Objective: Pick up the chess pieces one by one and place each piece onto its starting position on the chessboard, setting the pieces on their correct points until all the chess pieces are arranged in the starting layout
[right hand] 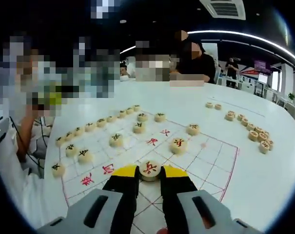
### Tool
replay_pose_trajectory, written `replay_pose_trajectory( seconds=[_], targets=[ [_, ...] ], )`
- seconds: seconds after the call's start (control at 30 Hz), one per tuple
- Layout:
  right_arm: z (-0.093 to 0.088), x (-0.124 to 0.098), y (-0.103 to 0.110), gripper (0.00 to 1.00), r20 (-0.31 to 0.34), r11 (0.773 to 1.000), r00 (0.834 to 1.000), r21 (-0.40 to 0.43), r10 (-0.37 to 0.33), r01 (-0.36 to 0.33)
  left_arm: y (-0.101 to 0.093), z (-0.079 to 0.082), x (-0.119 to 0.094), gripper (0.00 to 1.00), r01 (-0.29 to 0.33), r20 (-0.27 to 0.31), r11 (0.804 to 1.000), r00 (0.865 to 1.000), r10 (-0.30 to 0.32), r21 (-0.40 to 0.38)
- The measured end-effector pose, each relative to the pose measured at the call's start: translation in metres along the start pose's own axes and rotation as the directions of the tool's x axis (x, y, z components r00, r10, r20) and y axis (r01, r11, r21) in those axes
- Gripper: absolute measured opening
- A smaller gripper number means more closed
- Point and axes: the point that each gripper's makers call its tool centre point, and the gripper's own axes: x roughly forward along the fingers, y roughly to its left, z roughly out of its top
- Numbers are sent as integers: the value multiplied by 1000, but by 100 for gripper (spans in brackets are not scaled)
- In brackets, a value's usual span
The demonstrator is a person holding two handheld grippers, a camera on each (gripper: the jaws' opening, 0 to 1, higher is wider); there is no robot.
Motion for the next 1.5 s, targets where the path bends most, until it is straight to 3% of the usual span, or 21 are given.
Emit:
replay_pose_trajectory(
  seconds=[0.2,0.3,0.47,0.77,1.03,1.27,1.5],
  targets=[
    [0,-1,1,21,-1,1000,1000,-14,3,-3,-2,-1,2,38,7,-4,1000,1000,-7,1],
    [6,-4,2,44,25,1000,1000,-15,-1,1,-2,-1,2,38,7,-3,1000,1000,-7,1],
    [14,-10,-3,57,40,1000,999,-20,-14,15,-2,-2,2,38,7,-4,1000,1000,-7,-2],
    [40,-20,-48,51,96,993,989,34,-114,111,-2,-3,3,38,8,-6,1000,1000,-8,-3],
    [59,-9,-120,46,82,973,970,66,-228,223,-4,-3,4,38,12,-7,1000,1000,-12,-1],
    [49,10,-172,40,-12,936,954,187,-301,298,-2,-4,4,38,0,-6,1000,1000,0,-7],
    [42,23,-204,41,-74,916,938,201,-339,347,0,-3,3,38,-2,-3,1000,1000,2,-11]
  ],
)
